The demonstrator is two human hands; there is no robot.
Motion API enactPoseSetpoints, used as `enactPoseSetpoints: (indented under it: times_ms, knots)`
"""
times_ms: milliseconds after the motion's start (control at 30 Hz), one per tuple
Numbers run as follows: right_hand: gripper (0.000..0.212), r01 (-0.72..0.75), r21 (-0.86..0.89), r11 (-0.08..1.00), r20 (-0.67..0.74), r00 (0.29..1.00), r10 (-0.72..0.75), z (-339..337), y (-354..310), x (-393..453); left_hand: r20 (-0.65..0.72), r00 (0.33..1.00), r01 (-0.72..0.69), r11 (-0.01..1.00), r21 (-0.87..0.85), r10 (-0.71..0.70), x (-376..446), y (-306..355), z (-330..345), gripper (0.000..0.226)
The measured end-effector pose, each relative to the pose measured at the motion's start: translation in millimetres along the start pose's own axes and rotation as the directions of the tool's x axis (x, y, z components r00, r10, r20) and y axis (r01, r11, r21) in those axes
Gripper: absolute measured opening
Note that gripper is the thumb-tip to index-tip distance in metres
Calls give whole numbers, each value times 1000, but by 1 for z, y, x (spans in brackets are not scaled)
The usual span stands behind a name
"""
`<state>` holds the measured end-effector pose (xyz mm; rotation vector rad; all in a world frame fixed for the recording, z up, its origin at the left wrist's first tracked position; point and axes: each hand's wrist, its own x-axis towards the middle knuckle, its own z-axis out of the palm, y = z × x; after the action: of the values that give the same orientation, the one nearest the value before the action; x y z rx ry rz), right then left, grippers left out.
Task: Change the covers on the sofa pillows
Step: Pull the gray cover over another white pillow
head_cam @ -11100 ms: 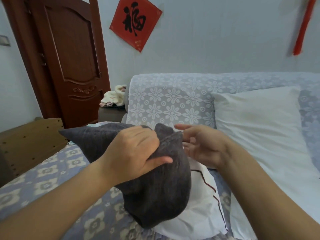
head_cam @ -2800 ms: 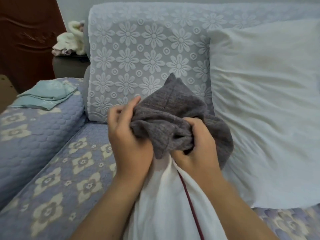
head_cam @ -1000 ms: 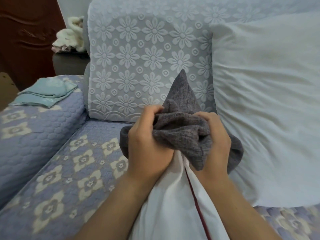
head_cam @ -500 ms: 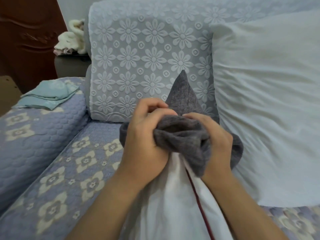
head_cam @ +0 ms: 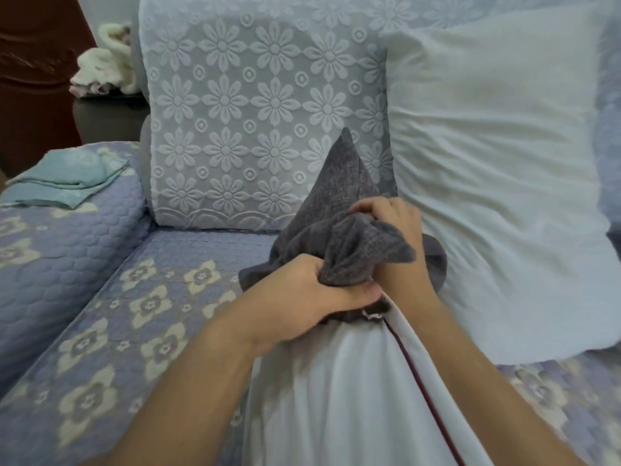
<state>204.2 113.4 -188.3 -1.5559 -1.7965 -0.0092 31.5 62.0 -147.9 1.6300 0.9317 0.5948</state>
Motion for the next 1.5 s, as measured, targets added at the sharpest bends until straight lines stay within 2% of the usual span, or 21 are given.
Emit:
enactPoseSetpoints:
  times_ms: [67, 133, 233, 300, 367, 400, 433, 500, 567, 600, 633, 667, 733, 867, 933, 967, 1067, 1167, 1300, 1400, 1500]
  knots:
    - [68, -120, -9, 993, -2, 993, 120, -15, -1, -9, 70, 996, 56, 997, -46, -53, -2, -1, 6, 45]
    - [77, -187, 137, 973, 54, 982, 182, -34, 3, -39, 157, 984, 89, 996, -23, -85, -2, -2, 15, 28]
    - [70, -193, 436, 879, 53, 981, 188, -70, 9, -102, 234, 962, 135, 990, 33, -139, -1, 12, 40, 10]
    - [60, -325, 567, 757, 173, 945, 276, -102, 6, -147, 206, 967, 139, 987, 79, -152, 5, 20, 53, 7]
    - [48, -532, 571, 626, 364, 847, 388, -119, -9, -181, 187, 971, 129, 984, 123, -151, 8, 28, 60, 13]
    - [45, -572, 499, 651, 417, 817, 397, -127, -15, -206, 189, 970, 129, 983, 128, -152, 9, 30, 60, 15]
    - [50, -521, 511, 684, 417, 846, 332, -119, -14, -213, 195, 969, 126, 983, 136, -152, 8, 33, 60, 15]
    - [56, -528, 300, 794, 621, 740, 257, -116, -22, -201, 213, 971, 69, 982, 178, -107, 0, 45, 59, 12]
    - [47, -332, 347, 877, 749, 661, -45, -88, -18, -194, 192, 981, -49, 970, 240, 2, -16, 62, 54, 5]
    - [41, -332, 230, 915, 673, 733, 97, -89, -22, -183, 171, 983, -111, 951, 288, 63, -24, 70, 47, 11]
    - [33, -382, 214, 899, 395, 876, 278, -92, -21, -174, 150, 982, -161, 917, 365, 113, -32, 75, 41, 24]
    - [27, -424, 185, 886, 140, 904, 404, -101, -22, -167, 128, 978, -206, 857, 473, 165, -42, 79, 33, 36]
    - [29, -262, 148, 954, -64, 960, 274, -118, -48, -134, 40, 959, -234, 701, 674, 282, -60, 84, 10, 46]
    - [13, -29, 16, 999, 8, 1000, 29, -118, -92, -41, -72, 879, -278, 628, 727, 472, -74, 81, -18, 17]
    - [16, -22, -111, 994, 148, 988, 39, -104, -93, -23, -134, 812, -308, 612, 728, 568, -71, 73, -18, 6]
    - [20, -67, -40, 997, 203, 976, 74, -92, -98, -17, -205, 787, -315, 665, 677, 582, -72, 69, -18, 10]
    - [15, -498, 373, 783, 349, 857, 378, -53, -124, -30, -285, 900, -247, 925, 290, 330, -71, 42, -9, 36]
    - [29, -596, 575, 560, 442, 803, 400, -28, -112, -55, -269, 949, -90, 960, 266, 164, -67, 3, -7, 22]
    - [20, -543, 717, 437, 478, 840, 258, -45, -85, -58, -461, 887, -32, 995, -95, -15, -76, -8, -30, 16]
    - [22, -261, 783, 564, 174, 963, 204, -61, -65, -108, -467, 884, -21, 994, -111, -33, -77, -1, -32, 19]
    - [60, 47, 584, 810, 0, 998, -57, -53, -78, -151, -477, 877, 34, 998, -50, -53, -67, 1, -22, 17]
